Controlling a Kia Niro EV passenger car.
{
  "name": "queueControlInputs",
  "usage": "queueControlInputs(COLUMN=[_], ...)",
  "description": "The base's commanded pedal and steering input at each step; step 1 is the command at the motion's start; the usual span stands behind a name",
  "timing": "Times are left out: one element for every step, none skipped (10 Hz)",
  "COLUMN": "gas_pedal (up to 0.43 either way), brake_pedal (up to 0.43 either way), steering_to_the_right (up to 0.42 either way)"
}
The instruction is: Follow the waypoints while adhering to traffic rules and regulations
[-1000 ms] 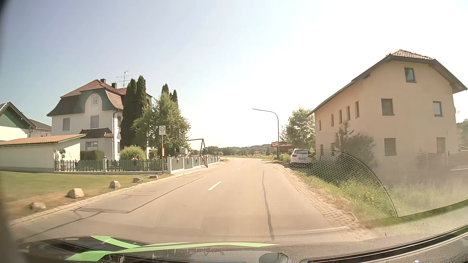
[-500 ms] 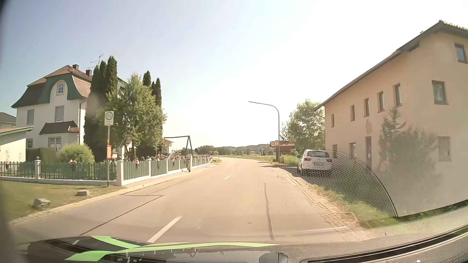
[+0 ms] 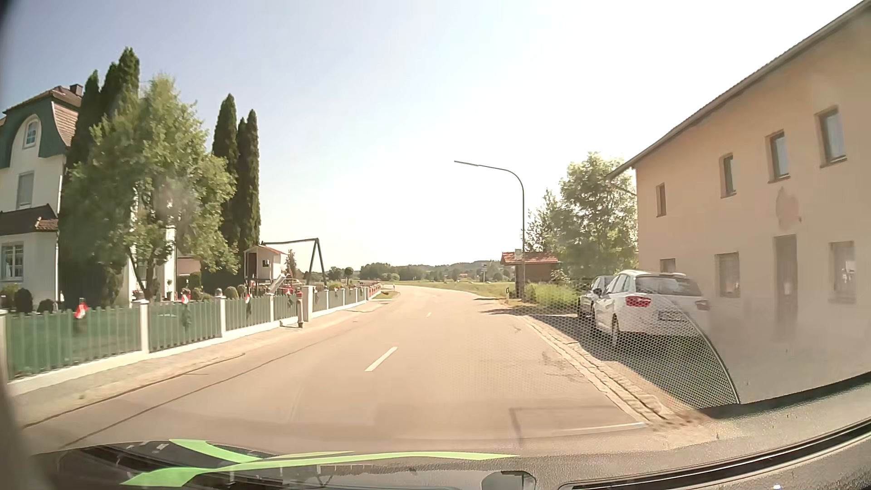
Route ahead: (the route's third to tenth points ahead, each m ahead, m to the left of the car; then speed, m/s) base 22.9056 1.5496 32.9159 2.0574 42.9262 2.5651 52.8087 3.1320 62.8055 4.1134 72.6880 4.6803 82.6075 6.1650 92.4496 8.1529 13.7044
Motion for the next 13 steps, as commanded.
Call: queueControlInputs(gas_pedal=[0.15, 0.157, 0.169, 0.169, 0.177, 0.177, 0.189, 0.197, 0.197, 0.177, 0.13, 0.118, 0.118], brake_pedal=[0.0, 0.0, 0.0, 0.0, 0.0, 0.0, 0.0, 0.0, 0.0, 0.0, 0.0, 0.0, 0.0], steering_to_the_right=[0.005, 0.003, -0.001, -0.006, -0.009, -0.009, -0.009, -0.01, -0.011, -0.012, -0.013, -0.015, -0.015])
